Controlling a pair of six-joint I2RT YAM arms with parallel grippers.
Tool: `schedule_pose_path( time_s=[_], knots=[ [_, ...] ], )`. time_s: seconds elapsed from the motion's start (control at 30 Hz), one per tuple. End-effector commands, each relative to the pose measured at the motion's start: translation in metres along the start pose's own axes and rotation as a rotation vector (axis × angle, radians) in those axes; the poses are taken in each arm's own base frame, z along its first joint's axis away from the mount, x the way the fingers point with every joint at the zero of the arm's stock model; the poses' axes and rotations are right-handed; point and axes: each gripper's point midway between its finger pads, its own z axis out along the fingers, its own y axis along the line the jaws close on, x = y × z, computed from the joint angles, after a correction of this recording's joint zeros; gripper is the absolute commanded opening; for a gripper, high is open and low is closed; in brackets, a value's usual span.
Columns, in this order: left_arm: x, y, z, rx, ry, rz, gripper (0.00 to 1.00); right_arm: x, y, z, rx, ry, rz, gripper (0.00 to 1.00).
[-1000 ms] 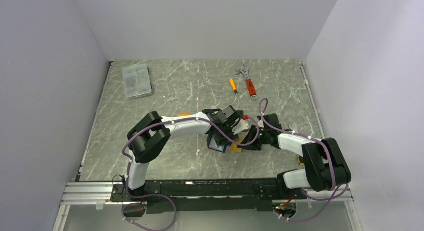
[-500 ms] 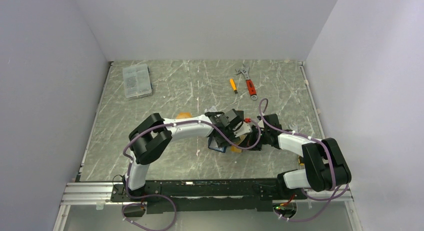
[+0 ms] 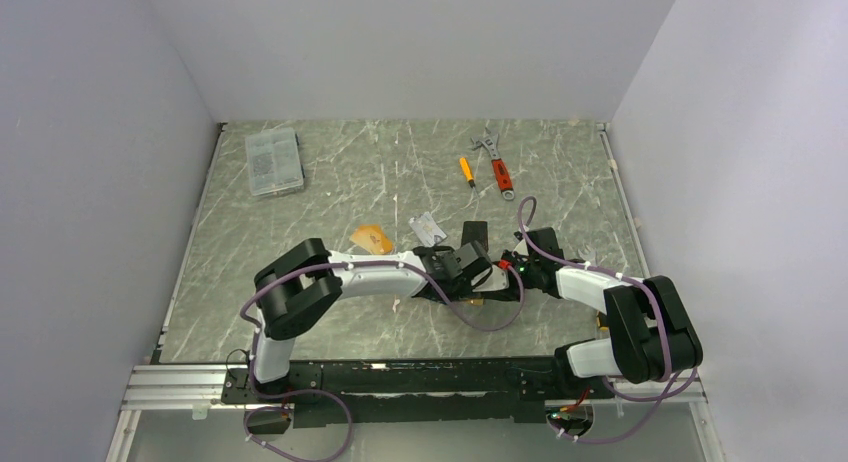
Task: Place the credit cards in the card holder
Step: Open the card holder at the center of the board.
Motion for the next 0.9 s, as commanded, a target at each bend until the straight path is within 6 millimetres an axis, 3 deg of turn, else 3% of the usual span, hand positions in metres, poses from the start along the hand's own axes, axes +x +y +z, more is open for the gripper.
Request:
schedule_pose_path(
  time_s=[0.0,0.17,0.33,0.63,0.87],
  knots=[
    [0.034,0.025,0.005,-0.147,0.080,0.111,0.64,0.010,-0.062,0.000,0.259,-0.023,0.040,0.00],
    [0.033,0.041,-0.012,-0.208,0.062,0.131,0.72,0.010,-0.062,0.000,0.260,-0.023,0.039,0.00],
    [0.037,0.053,-0.020,-0.228,0.056,0.111,0.75,0.010,-0.062,-0.001,0.261,-0.025,0.043,0.00],
    [0.040,0.076,-0.041,-0.113,-0.027,-0.155,0.72,0.010,-0.062,-0.001,0.260,-0.027,0.040,0.00],
    [0.063,0.080,-0.030,-0.030,0.005,-0.289,0.71,0.010,-0.062,-0.001,0.261,-0.027,0.041,0.00]
  ],
)
